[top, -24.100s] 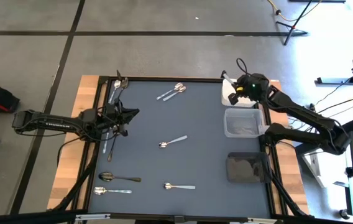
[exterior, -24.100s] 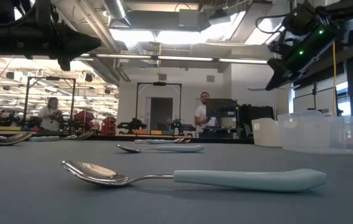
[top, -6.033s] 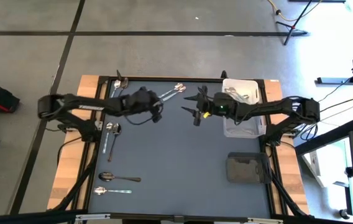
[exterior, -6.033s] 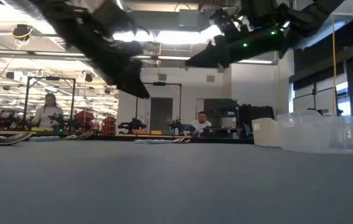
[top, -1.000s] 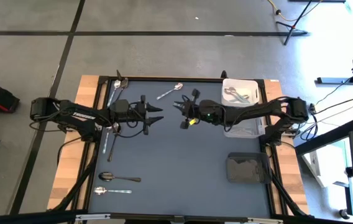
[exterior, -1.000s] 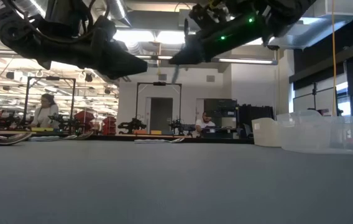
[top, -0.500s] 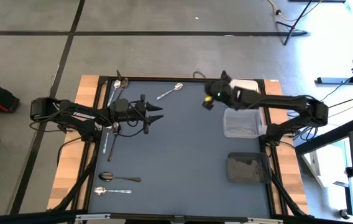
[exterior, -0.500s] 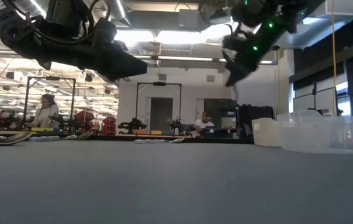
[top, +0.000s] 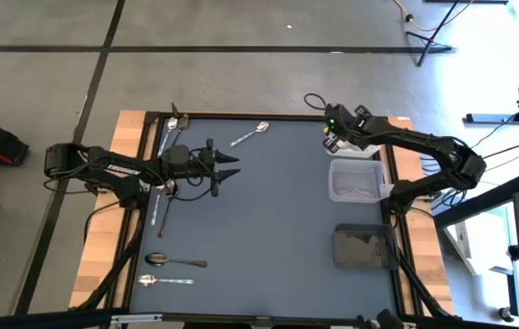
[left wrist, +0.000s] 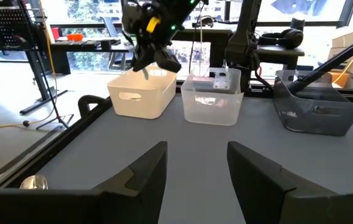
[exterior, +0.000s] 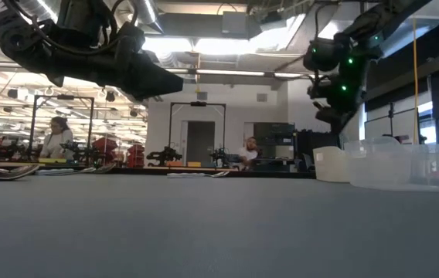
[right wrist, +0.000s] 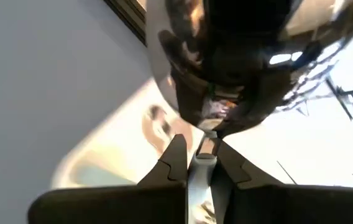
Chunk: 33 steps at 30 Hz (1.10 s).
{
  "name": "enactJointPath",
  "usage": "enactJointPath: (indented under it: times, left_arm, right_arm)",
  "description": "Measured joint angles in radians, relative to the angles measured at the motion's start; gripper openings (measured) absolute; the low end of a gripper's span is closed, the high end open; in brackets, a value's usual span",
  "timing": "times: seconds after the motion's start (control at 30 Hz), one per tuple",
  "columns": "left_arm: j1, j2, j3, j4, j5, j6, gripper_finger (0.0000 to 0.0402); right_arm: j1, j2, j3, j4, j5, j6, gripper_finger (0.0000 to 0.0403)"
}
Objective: Sort silverware by color (type)
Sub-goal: Put the light blue spoon into the white bin
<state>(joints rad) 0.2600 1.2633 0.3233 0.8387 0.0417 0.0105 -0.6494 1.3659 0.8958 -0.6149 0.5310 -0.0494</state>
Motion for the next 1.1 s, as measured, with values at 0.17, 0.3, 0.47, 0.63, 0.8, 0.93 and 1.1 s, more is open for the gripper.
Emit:
enactJointPath:
  times: [0.17,0.3,0.47,0.63,0.8,0.93,1.1]
  left_arm:
    - [0.0,0.0,0.0,0.0,0.0,0.0,0.0163]
    - [0.0,0.0,0.0,0.0,0.0,0.0,0.0163]
    - [0.0,0.0,0.0,0.0,-0.001,0.0,0.0163]
    - [0.0,0.0,0.0,0.0,-0.001,0.0,0.0163]
    - [0.0,0.0,0.0,0.0,-0.001,0.0,0.0163]
    - [0.0,0.0,0.0,0.0,-0.001,0.0,0.0163]
    - [0.0,0.0,0.0,0.0,-0.002,0.0,0.0163]
  right_arm:
    - [-0.072,0.0,-0.038,0.0,0.0,0.0,0.0016]
    - [-0.122,0.0,-0.082,0.014,-0.013,-0.006,0.0017]
    - [-0.169,0.0,-0.121,0.022,-0.018,-0.008,0.0025]
    - [-0.185,0.0,-0.134,0.031,-0.019,-0.009,0.0033]
    - [-0.184,0.0,-0.136,0.045,-0.019,-0.006,0.0049]
    - [-0.184,0.0,-0.136,0.043,-0.018,-0.002,0.0088]
    - [-0.182,0.0,-0.136,0.041,-0.001,-0.004,0.0149]
